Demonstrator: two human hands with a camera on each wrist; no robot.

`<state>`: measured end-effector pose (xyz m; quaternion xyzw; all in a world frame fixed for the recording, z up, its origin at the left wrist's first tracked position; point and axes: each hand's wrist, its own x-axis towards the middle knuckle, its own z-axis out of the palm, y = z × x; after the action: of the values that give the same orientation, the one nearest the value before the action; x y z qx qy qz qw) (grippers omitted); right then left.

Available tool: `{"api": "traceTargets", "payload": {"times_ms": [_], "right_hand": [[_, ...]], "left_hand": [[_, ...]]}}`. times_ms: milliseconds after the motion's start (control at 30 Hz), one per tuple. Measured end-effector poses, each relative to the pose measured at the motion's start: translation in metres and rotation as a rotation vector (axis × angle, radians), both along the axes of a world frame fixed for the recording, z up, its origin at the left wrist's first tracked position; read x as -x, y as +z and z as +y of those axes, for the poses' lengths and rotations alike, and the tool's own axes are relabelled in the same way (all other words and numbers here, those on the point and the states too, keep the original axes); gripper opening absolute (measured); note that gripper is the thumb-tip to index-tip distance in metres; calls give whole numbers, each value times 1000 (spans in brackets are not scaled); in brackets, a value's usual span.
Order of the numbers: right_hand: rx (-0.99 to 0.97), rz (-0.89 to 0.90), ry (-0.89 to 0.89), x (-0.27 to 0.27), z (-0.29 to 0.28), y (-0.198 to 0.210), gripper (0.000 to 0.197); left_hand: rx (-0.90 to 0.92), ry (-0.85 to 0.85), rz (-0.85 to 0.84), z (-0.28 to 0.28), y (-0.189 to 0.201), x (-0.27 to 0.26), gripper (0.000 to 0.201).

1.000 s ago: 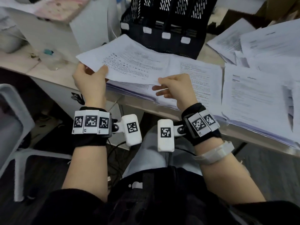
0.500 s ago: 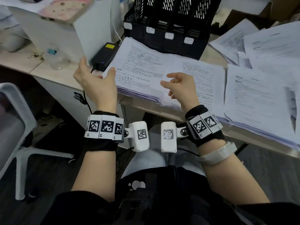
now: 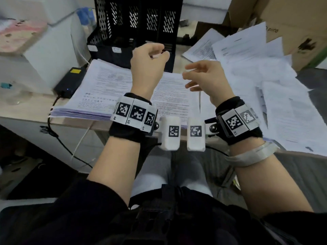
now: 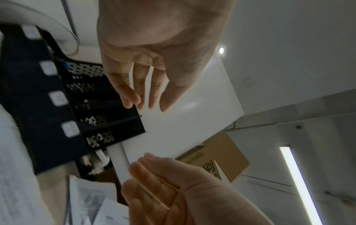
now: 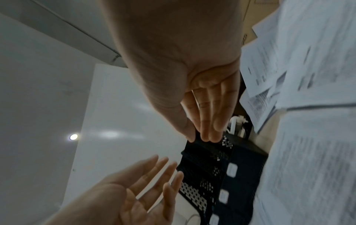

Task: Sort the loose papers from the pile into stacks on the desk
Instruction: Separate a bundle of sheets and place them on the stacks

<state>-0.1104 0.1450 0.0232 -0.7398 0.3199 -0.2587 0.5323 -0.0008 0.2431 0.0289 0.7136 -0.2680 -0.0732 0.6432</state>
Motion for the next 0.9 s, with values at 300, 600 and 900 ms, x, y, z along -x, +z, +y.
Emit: {"api": "traceTargets", "payload": {"times_ms": [300, 600, 900], "right_hand": [[115, 72, -219, 62, -87, 13, 36], [112, 357, -382, 109, -169, -6, 78], [71, 1018, -374, 127, -229, -54, 118]], "left_hand": [[-104, -264, 27, -96, 19, 42, 25], [-267, -402, 204, -191, -3, 62, 16], [-303, -326, 450, -258, -43, 63, 11]]}}
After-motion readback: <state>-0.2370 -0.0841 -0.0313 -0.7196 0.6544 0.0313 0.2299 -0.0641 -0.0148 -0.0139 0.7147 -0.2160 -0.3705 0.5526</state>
